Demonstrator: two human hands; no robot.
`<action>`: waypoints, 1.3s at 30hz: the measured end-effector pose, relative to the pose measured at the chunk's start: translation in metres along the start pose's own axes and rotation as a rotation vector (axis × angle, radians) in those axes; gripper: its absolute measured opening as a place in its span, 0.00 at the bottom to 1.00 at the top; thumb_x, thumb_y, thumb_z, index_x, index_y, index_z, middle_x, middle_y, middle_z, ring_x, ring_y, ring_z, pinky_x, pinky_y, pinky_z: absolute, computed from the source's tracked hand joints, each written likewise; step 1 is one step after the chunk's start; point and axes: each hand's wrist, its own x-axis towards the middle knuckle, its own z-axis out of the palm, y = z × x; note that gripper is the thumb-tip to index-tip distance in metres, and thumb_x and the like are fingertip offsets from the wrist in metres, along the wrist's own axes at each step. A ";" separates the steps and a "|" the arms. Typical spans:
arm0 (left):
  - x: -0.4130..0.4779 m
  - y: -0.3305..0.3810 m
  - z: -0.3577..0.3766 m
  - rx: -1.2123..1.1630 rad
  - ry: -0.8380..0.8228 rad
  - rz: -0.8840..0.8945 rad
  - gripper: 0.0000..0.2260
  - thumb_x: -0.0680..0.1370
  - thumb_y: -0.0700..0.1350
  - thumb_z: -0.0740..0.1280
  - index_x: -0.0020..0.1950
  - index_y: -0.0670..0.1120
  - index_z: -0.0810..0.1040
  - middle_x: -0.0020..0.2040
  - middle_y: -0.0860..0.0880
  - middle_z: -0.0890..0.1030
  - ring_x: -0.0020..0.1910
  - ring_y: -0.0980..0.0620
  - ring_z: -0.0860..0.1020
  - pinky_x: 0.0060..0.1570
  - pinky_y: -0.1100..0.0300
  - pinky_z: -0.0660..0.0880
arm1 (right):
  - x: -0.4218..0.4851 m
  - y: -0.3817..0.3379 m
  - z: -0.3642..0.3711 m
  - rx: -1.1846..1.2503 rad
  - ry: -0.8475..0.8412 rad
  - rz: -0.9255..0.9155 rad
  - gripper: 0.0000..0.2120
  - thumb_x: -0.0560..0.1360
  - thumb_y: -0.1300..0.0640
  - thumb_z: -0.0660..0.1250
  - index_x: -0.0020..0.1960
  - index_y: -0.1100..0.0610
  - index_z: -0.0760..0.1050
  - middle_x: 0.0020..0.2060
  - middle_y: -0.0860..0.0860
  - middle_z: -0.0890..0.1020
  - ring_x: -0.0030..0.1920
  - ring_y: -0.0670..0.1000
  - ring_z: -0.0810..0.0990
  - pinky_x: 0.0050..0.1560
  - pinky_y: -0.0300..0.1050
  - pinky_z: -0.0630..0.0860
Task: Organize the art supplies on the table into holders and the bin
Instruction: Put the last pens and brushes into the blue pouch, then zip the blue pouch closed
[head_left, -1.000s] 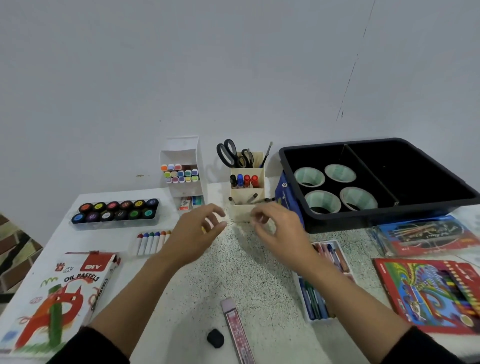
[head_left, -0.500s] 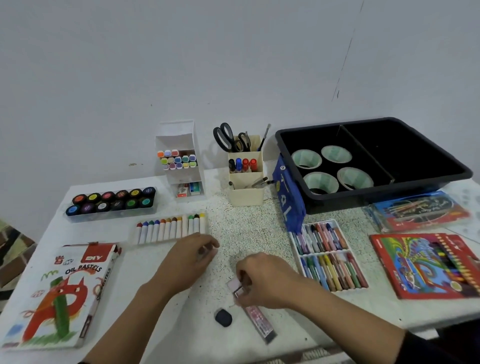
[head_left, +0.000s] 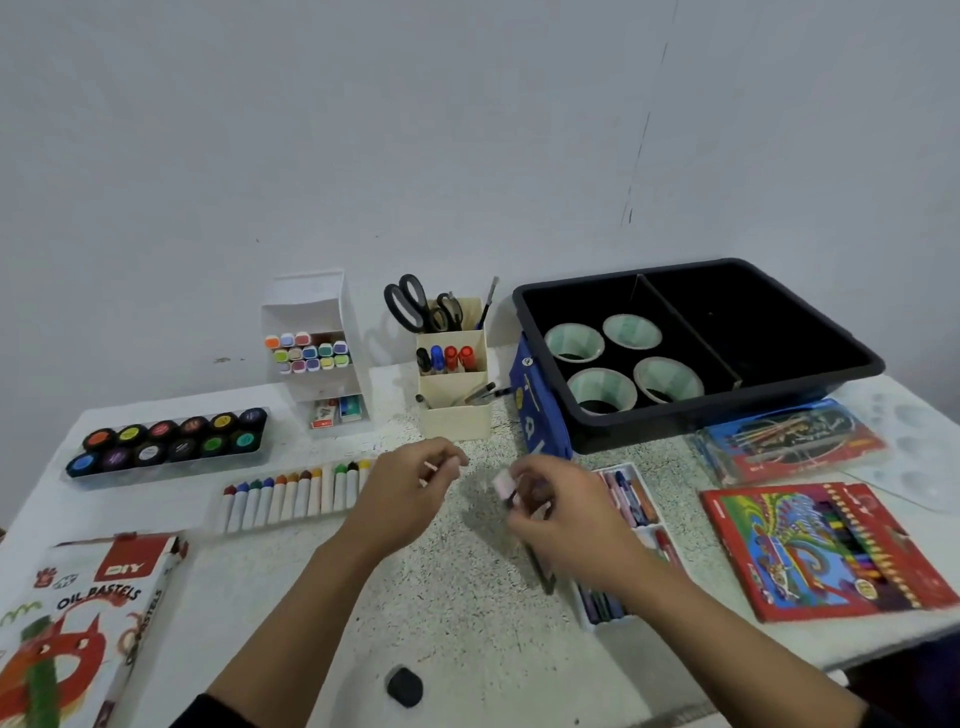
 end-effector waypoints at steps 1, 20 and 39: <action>0.004 0.005 0.007 -0.008 -0.014 0.007 0.05 0.81 0.46 0.67 0.50 0.53 0.82 0.43 0.58 0.82 0.39 0.61 0.79 0.39 0.65 0.76 | 0.001 0.004 -0.010 0.072 0.063 0.045 0.09 0.72 0.54 0.72 0.52 0.49 0.78 0.39 0.46 0.80 0.38 0.45 0.80 0.38 0.41 0.77; 0.033 0.049 0.067 0.126 0.180 0.127 0.04 0.77 0.39 0.66 0.47 0.48 0.76 0.38 0.53 0.80 0.33 0.56 0.78 0.33 0.60 0.78 | -0.002 0.073 -0.050 -0.304 0.058 -0.093 0.17 0.73 0.50 0.71 0.60 0.46 0.74 0.44 0.42 0.78 0.41 0.41 0.75 0.41 0.45 0.77; -0.048 -0.041 -0.069 0.043 -0.069 -0.073 0.17 0.73 0.26 0.65 0.44 0.50 0.75 0.46 0.57 0.84 0.51 0.59 0.81 0.53 0.64 0.79 | 0.031 0.041 0.004 -0.100 0.042 -0.131 0.31 0.77 0.56 0.70 0.74 0.48 0.59 0.61 0.52 0.78 0.58 0.52 0.77 0.58 0.51 0.77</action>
